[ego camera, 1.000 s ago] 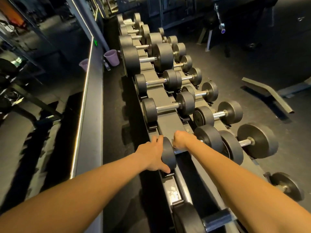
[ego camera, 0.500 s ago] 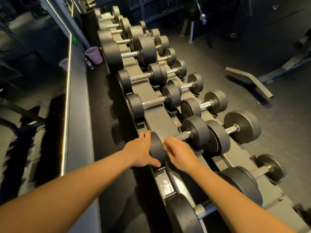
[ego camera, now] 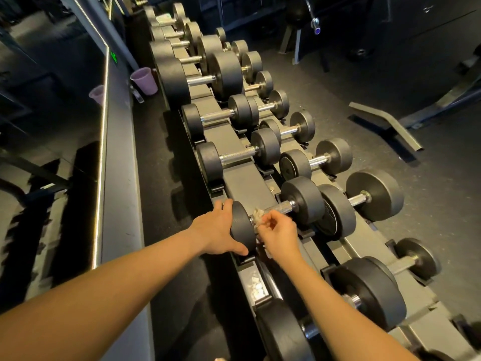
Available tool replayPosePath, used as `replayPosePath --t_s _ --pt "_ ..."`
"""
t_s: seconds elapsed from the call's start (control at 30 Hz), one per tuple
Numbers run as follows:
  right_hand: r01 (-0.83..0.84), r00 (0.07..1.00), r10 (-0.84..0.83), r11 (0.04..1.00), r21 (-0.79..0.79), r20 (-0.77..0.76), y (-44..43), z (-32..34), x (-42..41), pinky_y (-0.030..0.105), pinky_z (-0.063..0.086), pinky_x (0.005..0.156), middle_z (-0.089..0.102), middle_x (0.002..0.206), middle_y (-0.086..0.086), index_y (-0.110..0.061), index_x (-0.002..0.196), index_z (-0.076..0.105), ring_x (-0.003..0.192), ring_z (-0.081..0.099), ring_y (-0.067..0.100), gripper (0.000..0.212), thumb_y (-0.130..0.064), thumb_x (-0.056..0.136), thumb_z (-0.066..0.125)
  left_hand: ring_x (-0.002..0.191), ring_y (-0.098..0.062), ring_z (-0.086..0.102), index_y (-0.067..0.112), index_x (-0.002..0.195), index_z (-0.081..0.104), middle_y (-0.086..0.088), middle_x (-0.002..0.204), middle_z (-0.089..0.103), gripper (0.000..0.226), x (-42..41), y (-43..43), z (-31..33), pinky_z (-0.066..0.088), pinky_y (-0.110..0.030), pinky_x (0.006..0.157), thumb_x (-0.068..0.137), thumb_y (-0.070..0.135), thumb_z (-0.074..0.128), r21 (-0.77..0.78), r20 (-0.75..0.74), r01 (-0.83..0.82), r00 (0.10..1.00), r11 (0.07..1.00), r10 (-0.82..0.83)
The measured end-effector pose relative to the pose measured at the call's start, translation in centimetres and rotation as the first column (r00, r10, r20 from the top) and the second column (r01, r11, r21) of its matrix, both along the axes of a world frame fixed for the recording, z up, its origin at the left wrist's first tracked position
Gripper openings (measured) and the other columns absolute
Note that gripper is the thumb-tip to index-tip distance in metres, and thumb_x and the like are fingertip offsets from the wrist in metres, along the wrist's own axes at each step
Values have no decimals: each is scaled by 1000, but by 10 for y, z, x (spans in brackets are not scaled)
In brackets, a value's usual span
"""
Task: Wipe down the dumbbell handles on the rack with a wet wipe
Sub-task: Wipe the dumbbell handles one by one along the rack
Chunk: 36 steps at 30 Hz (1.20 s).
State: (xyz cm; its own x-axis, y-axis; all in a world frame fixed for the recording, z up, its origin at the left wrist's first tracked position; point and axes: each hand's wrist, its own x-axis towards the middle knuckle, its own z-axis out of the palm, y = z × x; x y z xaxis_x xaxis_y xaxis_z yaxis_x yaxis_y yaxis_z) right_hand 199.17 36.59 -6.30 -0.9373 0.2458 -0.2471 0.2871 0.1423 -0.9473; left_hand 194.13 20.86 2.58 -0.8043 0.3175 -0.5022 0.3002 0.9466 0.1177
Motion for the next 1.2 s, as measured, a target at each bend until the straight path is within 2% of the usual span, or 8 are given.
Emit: replayPosePath --t_s 0.13,0.27,0.4,0.5,0.73,0.97,1.13,1.2 --pt "-22 996 51 939 343 -76 22 16 -29 23 53 72 64 82 -4 -20 96 64 76 64 9 5 -18 98 60 128 -29 53 20 161 3 -7 160 22 129 0 0 0 55 -43 101 70 61 85 6 9 -13 1000 1000 13" --pt "-326 929 333 536 779 160 14 28 -60 34 53 77 66 98 8 -12 104 68 89 65 26 14 -23 98 61 127 -28 53 21 160 4 -7 158 24 129 1 0 -2 56 -42 99 69 61 85 6 1 -23 1000 1000 23" --pt "-717 671 611 388 579 421 16 59 -83 34 43 70 55 71 6 -14 71 49 79 54 31 27 -20 92 64 128 -29 53 21 161 4 -7 159 22 130 0 0 -4 55 -41 100 68 63 85 -11 -3 -28 1000 1000 28" --pt "-782 551 717 264 565 427 24 58 -87 39 51 72 66 80 11 -8 81 66 81 61 30 15 -19 92 64 128 -28 53 22 160 5 -6 159 22 129 -1 -1 -6 55 -41 100 67 63 85 3 -4 -32 999 999 32" --pt "-695 662 719 485 530 210 17 38 -84 38 53 76 62 81 3 -20 79 63 79 60 23 19 -11 96 59 125 -26 53 22 159 8 -5 154 27 126 1 -2 -6 55 -40 98 68 61 85 37 -6 -42 999 998 42" --pt "-739 605 518 85 668 604 18 53 -109 41 48 90 64 117 13 -9 125 56 109 61 33 34 -21 94 66 129 -27 52 23 160 5 -6 158 23 127 3 -1 -6 55 -43 100 69 59 86 35 -11 -51 999 998 51" --pt "-540 784 438 128 832 441 24 34 -79 38 56 84 60 107 11 -11 120 58 96 64 28 33 -23 91 69 128 -27 52 22 160 6 -5 158 24 126 4 -3 -9 55 -43 99 69 58 87 76 -20 -59 998 995 60" --pt "-419 822 520 278 865 231 12 21 -55 38 56 82 56 109 7 -13 114 58 93 64 27 28 -22 90 70 126 -26 53 22 160 7 -4 156 25 126 3 -3 -11 55 -43 98 69 57 87 83 -27 -59 998 995 61"
